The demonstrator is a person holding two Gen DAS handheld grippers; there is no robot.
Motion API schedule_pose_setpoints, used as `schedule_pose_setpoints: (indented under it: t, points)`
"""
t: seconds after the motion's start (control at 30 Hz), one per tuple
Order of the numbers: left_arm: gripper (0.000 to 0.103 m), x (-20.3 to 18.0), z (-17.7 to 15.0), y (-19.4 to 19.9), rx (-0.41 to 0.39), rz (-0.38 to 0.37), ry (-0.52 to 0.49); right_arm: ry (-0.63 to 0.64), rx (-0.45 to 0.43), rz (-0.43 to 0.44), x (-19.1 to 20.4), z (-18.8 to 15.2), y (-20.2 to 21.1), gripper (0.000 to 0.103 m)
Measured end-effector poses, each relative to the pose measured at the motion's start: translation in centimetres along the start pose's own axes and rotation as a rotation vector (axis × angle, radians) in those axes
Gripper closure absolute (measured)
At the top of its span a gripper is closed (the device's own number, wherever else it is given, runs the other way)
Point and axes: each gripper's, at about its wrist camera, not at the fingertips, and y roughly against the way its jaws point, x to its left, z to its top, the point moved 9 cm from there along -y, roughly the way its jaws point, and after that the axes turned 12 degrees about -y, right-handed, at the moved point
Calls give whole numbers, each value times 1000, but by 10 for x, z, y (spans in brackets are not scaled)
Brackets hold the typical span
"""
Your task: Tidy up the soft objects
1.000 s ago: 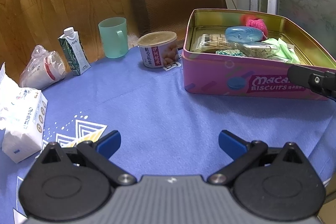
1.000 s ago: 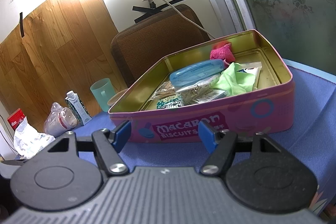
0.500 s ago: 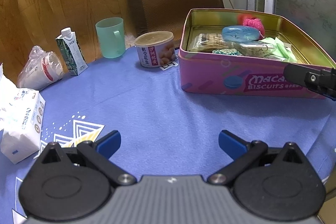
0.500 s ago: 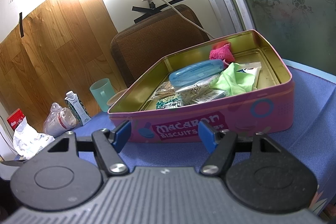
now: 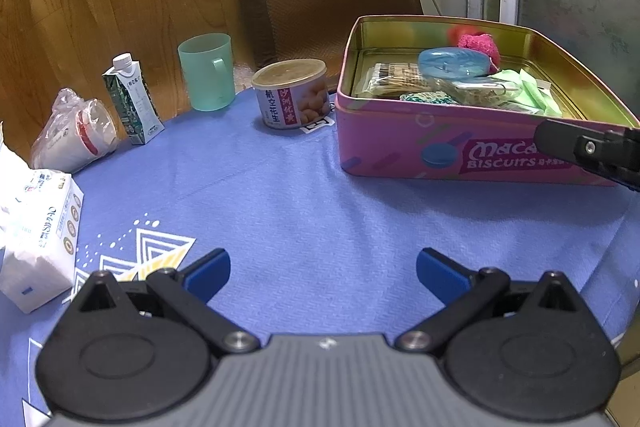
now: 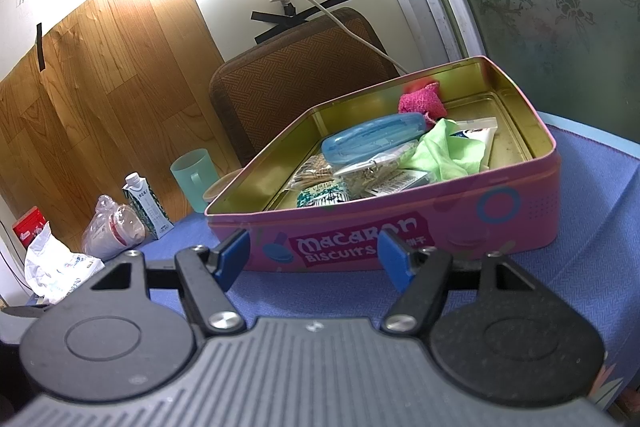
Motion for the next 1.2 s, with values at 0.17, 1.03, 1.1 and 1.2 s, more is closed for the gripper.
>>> schedule_pose_setpoints:
  t: [0.17,1.03,1.1,1.2]
  points:
    - [0,-2,0,0,0,-2,-2,-1,0,0,0,0,0,30]
    - [0,-4,4,5,-12,-24,-23,-6,-3,-3,1,-1,-1,30]
    - [0,-5,5,6,-12,-23,-26,-10,-3,-2,1,-1,-1,30]
    - [0,-5,6,7,-16,-23,-29,-9,-4,4,2,1,1,30]
